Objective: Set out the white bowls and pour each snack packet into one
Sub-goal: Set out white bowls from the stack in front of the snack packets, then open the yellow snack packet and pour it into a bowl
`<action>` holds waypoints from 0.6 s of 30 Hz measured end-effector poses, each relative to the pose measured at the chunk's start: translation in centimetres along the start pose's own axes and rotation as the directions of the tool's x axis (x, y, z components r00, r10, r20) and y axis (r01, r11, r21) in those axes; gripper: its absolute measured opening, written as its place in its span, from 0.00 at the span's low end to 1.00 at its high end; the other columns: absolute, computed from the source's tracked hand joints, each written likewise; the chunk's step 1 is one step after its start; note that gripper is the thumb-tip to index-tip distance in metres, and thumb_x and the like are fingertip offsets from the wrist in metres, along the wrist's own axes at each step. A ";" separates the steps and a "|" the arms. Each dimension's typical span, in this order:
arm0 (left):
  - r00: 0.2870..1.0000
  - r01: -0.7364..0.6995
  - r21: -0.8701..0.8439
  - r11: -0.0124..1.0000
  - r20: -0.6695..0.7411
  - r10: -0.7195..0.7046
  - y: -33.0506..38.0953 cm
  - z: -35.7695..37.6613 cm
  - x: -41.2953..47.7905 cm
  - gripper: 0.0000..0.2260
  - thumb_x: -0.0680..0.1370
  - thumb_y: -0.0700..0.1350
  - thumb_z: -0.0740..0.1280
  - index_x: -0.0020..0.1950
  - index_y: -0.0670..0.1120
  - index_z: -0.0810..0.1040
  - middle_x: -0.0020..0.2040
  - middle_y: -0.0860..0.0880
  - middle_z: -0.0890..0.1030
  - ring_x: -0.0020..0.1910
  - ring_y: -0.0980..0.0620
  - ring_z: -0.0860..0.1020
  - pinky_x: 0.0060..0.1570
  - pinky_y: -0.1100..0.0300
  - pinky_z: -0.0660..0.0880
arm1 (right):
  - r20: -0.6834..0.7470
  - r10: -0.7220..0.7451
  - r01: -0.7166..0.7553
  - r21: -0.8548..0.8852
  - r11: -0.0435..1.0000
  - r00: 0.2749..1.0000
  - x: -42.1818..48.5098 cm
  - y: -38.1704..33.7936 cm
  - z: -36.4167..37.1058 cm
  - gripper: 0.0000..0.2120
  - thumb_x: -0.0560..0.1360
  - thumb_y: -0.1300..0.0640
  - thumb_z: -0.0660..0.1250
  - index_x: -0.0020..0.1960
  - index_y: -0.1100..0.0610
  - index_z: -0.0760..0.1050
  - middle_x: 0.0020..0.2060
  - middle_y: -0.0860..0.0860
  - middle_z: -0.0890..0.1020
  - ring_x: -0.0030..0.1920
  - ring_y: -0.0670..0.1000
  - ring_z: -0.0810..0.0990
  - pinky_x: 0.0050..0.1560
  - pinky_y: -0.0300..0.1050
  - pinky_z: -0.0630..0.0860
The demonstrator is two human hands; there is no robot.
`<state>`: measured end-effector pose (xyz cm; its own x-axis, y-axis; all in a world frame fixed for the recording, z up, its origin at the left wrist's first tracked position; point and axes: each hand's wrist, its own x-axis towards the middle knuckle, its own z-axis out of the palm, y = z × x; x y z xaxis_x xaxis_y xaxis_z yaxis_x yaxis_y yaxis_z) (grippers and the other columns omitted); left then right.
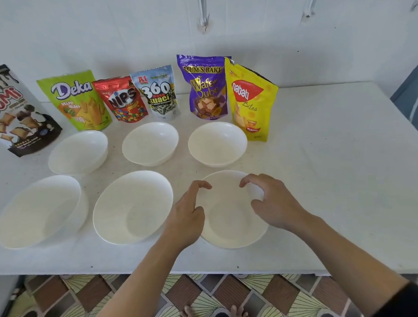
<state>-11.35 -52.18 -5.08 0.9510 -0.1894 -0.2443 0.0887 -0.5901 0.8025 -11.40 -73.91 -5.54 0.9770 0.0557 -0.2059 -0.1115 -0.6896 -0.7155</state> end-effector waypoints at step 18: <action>0.941 -0.284 0.087 0.955 -0.168 0.295 6.4 -4.2 5.5 0.10 0.82 0.42 0.65 0.61 0.54 0.76 0.58 0.53 0.78 0.56 0.58 0.78 0.50 0.72 0.73 | -0.455 -0.263 0.287 -0.018 0.958 0.851 5.7 -3.3 -5.4 0.09 0.76 0.54 0.72 0.56 0.50 0.79 0.53 0.49 0.78 0.55 0.48 0.77 0.50 0.41 0.75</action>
<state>-4.27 -53.69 0.96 0.9704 -0.2207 0.0984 -0.2113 -0.5776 0.7885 -4.50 -75.25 -0.75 0.9433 -0.0991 0.3167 0.1769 -0.6573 -0.7325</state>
